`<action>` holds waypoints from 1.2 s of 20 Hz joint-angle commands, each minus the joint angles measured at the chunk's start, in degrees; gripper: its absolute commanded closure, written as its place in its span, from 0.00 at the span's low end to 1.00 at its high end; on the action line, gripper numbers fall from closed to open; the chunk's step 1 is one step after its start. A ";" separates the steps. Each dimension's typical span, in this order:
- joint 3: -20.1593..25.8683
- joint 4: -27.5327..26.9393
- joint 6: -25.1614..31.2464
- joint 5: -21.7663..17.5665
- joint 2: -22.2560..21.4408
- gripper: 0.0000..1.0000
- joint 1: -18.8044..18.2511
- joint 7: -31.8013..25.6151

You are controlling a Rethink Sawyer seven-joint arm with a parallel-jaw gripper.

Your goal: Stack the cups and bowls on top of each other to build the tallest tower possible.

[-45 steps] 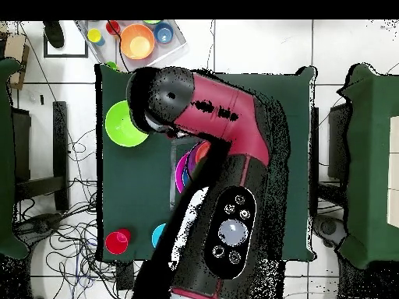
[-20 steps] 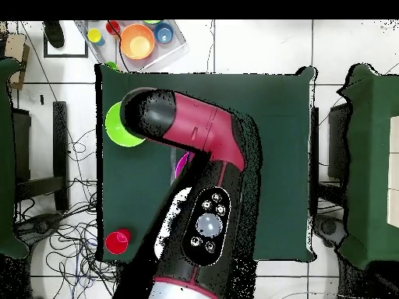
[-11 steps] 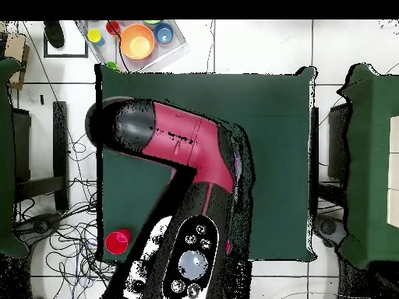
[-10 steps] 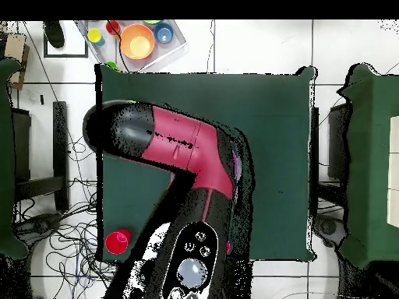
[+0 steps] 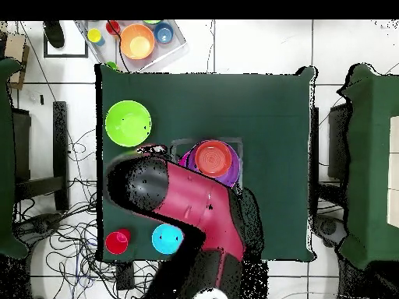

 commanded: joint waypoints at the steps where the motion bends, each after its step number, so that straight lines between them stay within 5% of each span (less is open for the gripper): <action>1: 8.40 22.68 -13.42 -3.27 -5.36 0.00 0.43 -5.61; 10: 14.51 32.93 -28.07 -6.21 -6.16 0.00 -4.90 -4.00; 24: 22.41 34.36 -36.88 -17.39 -1.59 0.00 -15.18 -2.44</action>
